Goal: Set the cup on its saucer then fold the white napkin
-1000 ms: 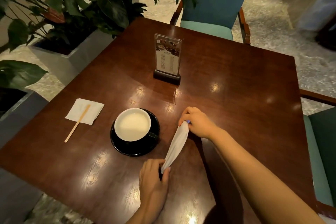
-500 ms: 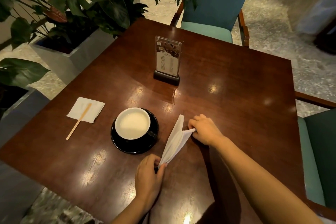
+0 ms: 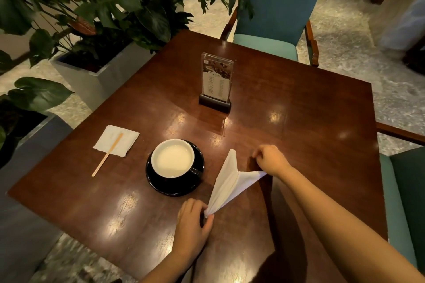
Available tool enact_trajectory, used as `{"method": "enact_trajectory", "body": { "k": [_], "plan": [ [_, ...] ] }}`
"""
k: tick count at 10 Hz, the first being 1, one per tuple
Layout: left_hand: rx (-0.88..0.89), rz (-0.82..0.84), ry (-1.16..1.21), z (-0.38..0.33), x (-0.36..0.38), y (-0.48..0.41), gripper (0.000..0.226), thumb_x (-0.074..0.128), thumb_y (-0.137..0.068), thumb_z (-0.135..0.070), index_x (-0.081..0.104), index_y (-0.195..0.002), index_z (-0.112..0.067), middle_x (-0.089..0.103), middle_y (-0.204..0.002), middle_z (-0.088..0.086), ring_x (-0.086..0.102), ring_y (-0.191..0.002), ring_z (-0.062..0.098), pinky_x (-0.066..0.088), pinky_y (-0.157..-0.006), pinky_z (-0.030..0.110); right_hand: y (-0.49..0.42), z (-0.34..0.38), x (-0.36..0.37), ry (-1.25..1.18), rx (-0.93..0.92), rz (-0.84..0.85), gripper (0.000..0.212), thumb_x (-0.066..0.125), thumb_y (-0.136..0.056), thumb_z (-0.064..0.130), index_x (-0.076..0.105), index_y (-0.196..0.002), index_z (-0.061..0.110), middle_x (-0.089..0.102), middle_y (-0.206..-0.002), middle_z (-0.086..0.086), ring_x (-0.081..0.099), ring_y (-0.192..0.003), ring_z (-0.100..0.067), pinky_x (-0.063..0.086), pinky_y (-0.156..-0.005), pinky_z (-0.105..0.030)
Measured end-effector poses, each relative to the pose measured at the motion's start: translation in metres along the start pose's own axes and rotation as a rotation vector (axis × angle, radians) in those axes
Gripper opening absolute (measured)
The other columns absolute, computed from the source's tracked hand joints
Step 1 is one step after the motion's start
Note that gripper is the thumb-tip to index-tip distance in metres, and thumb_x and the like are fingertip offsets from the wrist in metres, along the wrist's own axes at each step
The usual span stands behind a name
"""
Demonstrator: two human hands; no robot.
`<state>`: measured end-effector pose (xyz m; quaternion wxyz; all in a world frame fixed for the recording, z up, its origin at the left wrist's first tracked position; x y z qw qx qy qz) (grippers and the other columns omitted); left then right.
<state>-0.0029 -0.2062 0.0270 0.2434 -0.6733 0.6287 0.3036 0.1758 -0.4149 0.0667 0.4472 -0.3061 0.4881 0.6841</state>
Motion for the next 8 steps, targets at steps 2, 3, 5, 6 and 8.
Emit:
{"method": "enact_trajectory", "body": {
  "k": [2, 3, 5, 6, 8],
  "plan": [
    [-0.029, 0.081, -0.049, 0.001, -0.001, -0.003, 0.014, 0.060, -0.082, -0.030, 0.049, -0.081, -0.022, 0.043, -0.082, -0.014, 0.041, -0.084, 0.005, 0.034, -0.069, 0.013, -0.018, 0.057, 0.020, -0.324, 0.160, 0.152, 0.039, 0.052, -0.091, 0.036, 0.051, -0.063, 0.009, 0.051, -0.060, -0.007, 0.048, -0.051, -0.017, 0.038, -0.044, -0.024],
    [-0.027, 0.112, -0.108, -0.002, -0.003, -0.010, 0.014, 0.057, -0.082, -0.031, 0.047, -0.082, -0.021, 0.043, -0.083, -0.010, 0.039, -0.082, 0.009, 0.027, -0.070, 0.017, -0.027, 0.070, 0.022, -0.295, 0.187, 0.109, 0.037, 0.056, -0.087, 0.018, 0.040, -0.055, 0.010, 0.038, -0.055, -0.004, 0.037, -0.045, -0.016, 0.026, -0.038, -0.024],
    [-0.048, 0.147, -0.147, -0.005, -0.006, -0.014, 0.013, 0.054, -0.085, -0.032, 0.050, -0.086, -0.020, 0.046, -0.087, -0.008, 0.040, -0.086, 0.011, 0.026, -0.073, 0.020, -0.030, 0.072, 0.020, -0.336, 0.269, -0.011, 0.034, 0.053, -0.081, 0.007, 0.034, -0.053, 0.010, 0.035, -0.056, -0.005, 0.033, -0.048, -0.017, 0.026, -0.042, -0.026],
    [-0.025, 0.159, -0.179, -0.008, -0.008, -0.013, 0.014, 0.052, -0.086, -0.034, 0.046, -0.085, -0.021, 0.046, -0.088, -0.009, 0.039, -0.084, 0.011, 0.024, -0.071, 0.021, -0.030, 0.073, 0.022, -0.350, 0.267, -0.022, 0.037, 0.051, -0.081, 0.005, 0.030, -0.052, 0.011, 0.031, -0.054, -0.005, 0.028, -0.047, -0.018, 0.022, -0.043, -0.026],
    [0.027, 0.144, -0.216, 0.013, -0.019, -0.004, 0.035, 0.052, -0.084, -0.052, 0.051, -0.095, -0.019, 0.048, -0.095, -0.005, 0.043, -0.091, 0.014, 0.031, -0.076, 0.024, -0.016, 0.053, 0.007, -0.421, 0.210, -0.120, 0.018, 0.047, -0.091, 0.017, 0.059, -0.083, 0.007, 0.063, -0.082, -0.015, 0.053, -0.070, -0.025, 0.045, -0.062, -0.036]
  ]
}}
Point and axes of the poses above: each hand's wrist, its own y-axis away from the middle knuckle, its own x-axis out of the palm, z = x × y, the point moved 4 cm from there along -y, towards the middle knuckle
